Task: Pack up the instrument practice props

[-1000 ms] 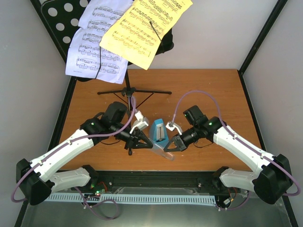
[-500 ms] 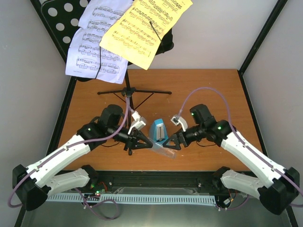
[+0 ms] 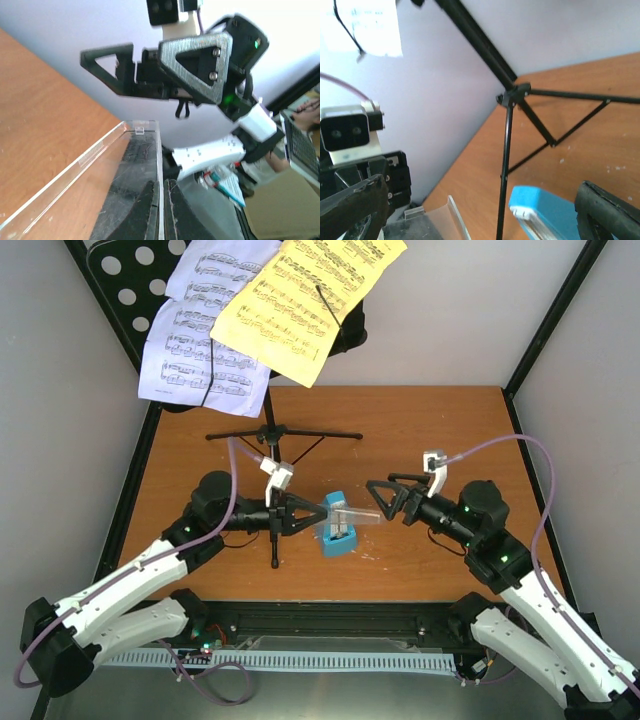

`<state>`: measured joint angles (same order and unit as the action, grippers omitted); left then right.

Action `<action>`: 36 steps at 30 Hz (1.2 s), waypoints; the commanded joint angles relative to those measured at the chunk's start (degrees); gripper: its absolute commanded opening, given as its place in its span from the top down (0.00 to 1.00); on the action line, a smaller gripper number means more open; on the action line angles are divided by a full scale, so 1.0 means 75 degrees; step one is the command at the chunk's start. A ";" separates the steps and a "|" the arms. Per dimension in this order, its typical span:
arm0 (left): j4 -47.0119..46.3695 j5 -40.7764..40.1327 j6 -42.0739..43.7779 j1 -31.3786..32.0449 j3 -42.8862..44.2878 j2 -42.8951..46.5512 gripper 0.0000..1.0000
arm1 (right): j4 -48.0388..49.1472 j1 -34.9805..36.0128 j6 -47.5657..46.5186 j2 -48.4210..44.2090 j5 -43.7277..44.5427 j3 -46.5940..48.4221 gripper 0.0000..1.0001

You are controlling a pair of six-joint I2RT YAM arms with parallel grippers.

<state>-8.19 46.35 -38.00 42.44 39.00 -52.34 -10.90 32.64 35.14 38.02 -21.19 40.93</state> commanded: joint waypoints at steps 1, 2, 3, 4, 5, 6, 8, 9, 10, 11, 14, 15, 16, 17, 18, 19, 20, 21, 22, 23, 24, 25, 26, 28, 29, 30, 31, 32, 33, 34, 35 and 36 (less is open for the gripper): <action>-0.1759 -0.1170 -0.1133 0.0010 -0.0062 0.0325 1.00 | 0.1627 -0.0046 0.1031 -0.0503 0.1081 -0.0405 0.00; -0.1878 -0.1398 -0.1219 0.0013 -0.0079 0.0368 1.00 | 0.1750 -0.0041 0.1144 -0.0595 0.1195 -0.0488 0.00; -0.2021 -0.1627 -0.1305 0.0008 -0.0097 0.0417 1.00 | 0.1926 -0.0040 0.1229 -0.0682 0.1281 -0.0588 0.00; -0.2158 -0.1817 -0.1387 0.0013 -0.0121 0.0467 0.99 | 0.2187 -0.0041 0.1410 -0.0756 0.1311 -0.0741 0.00; -0.2310 -0.1985 -0.1481 0.0011 -0.0148 0.0506 1.00 | 0.2491 -0.0040 0.1575 -0.0830 0.1313 -0.0886 0.00; -0.2482 -0.2121 -0.1581 0.0005 -0.0186 0.0522 1.00 | 0.2816 -0.0040 0.1758 -0.0873 0.1324 -0.1058 0.00; -0.2824 -0.2405 -0.1832 0.0010 -0.0265 0.0547 1.00 | 0.3558 -0.0029 0.2113 -0.0865 0.1254 -0.1365 0.00; -0.2966 -0.2506 -0.1964 0.0010 -0.0294 0.0554 1.00 | 0.3998 -0.0014 0.2259 -0.0822 0.1177 -0.1554 0.00; -0.3088 -0.2577 -0.2056 0.0005 -0.0317 0.0537 1.00 | 0.4358 0.0015 0.2353 -0.0743 0.1128 -0.1651 0.00; -0.3210 -0.2606 -0.2149 0.0013 -0.0324 0.0511 1.00 | 0.4675 0.0077 0.2400 -0.0642 0.1076 -0.1707 0.00; -0.3383 -0.2681 -0.2380 0.0019 -0.0317 0.0431 1.00 | 0.5362 0.0433 0.2263 -0.0359 0.1236 -0.1722 0.00; -0.3405 -0.2731 -0.2437 0.0014 -0.0317 0.0434 1.00 | 0.5482 0.0560 0.2182 -0.0221 0.1339 -0.1678 0.00; -0.3417 -0.2775 -0.2493 0.0018 -0.0314 0.0428 1.00 | 0.5564 0.0681 0.2098 -0.0104 0.1443 -0.1637 0.00; -0.3435 -0.2802 -0.2546 0.0013 -0.0321 0.0428 1.00 | 0.5630 0.0781 0.2018 0.0031 0.1536 -0.1575 0.00; -0.3457 -0.2834 -0.2600 0.0005 -0.0327 0.0423 1.00 | 0.5696 0.0880 0.1955 0.0179 0.1611 -0.1510 0.00; -0.3491 -0.2849 -0.2649 0.0011 -0.0326 0.0421 1.00 | 0.5801 0.0980 0.1898 0.0352 0.1676 -0.1445 0.00; -0.3529 -0.2864 -0.2710 0.0019 -0.0334 0.0418 1.00 | 0.5921 0.1087 0.1825 0.0532 0.1731 -0.1389 0.00; -0.3561 -0.2880 -0.2760 0.0016 -0.0344 0.0409 1.00 | 0.6082 0.1205 0.1737 0.0717 0.1792 -0.1301 0.01; -0.3602 -0.2896 -0.2801 0.0014 -0.0363 0.0410 1.00 | 0.6171 0.1321 0.1652 0.0892 0.1864 -0.1198 0.01; -0.3633 -0.2913 -0.2833 0.0014 -0.0376 0.0406 1.00 | 0.6220 0.1440 0.1558 0.1080 0.1939 -0.1085 0.02; -0.3664 -0.2922 -0.2866 0.0014 -0.0376 0.0400 1.00 | 0.6248 0.1540 0.1480 0.1261 0.1987 -0.0947 0.03; -0.3676 -0.2934 -0.2876 0.0014 -0.0383 0.0399 1.00 | 0.6267 0.1670 0.1403 0.1420 0.2017 -0.0818 0.04; -0.3682 -0.2950 -0.2893 0.0018 -0.0384 0.0409 1.00 | 0.6251 0.1741 0.1345 0.1560 0.2073 -0.0692 0.05; -0.3689 -0.2949 -0.2928 0.0008 -0.0379 0.0405 1.00 | 0.6258 0.1885 0.1296 0.1787 0.2187 -0.0489 0.06; -0.3681 -0.2935 -0.2928 0.0019 -0.0373 0.0400 1.00 | 0.6290 0.1929 0.1290 0.1887 0.2211 -0.0433 0.08; -0.3684 -0.2944 -0.2941 0.0014 -0.0374 0.0409 1.00 | 0.6344 0.1990 0.1293 0.1972 0.2234 -0.0399 0.11; -0.3689 -0.2960 -0.2967 0.0011 -0.0383 0.0415 1.00 | 0.6394 0.2043 0.1283 0.2032 0.2255 -0.0379 0.13; -0.3699 -0.2982 -0.2962 0.0015 -0.0384 0.0426 1.00 | 0.6417 0.2098 0.1281 0.2078 0.2278 -0.0343 0.16; -0.3691 -0.3010 -0.2961 0.0021 -0.0394 0.0432 1.00 | 0.6431 0.2149 0.1274 0.2113 0.2303 -0.0312 0.18; -0.3679 -0.3027 -0.2962 0.0009 -0.0404 0.0434 1.00 | 0.6421 0.2202 0.1260 0.2148 0.2304 -0.0283 0.20; -0.3683 -0.3036 -0.2954 0.0009 -0.0407 0.0443 1.00 | 0.6421 0.2259 0.1273 0.2165 0.2319 -0.0259 0.21; -0.3660 -0.3053 -0.2956 0.0006 -0.0407 0.0441 1.00 | 0.6429 0.2303 0.1294 0.2188 0.2339 -0.0254 0.21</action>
<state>-33.15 24.45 -59.37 42.44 35.90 -49.34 34.92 48.21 45.63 53.82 -5.45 37.28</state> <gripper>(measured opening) 0.045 0.801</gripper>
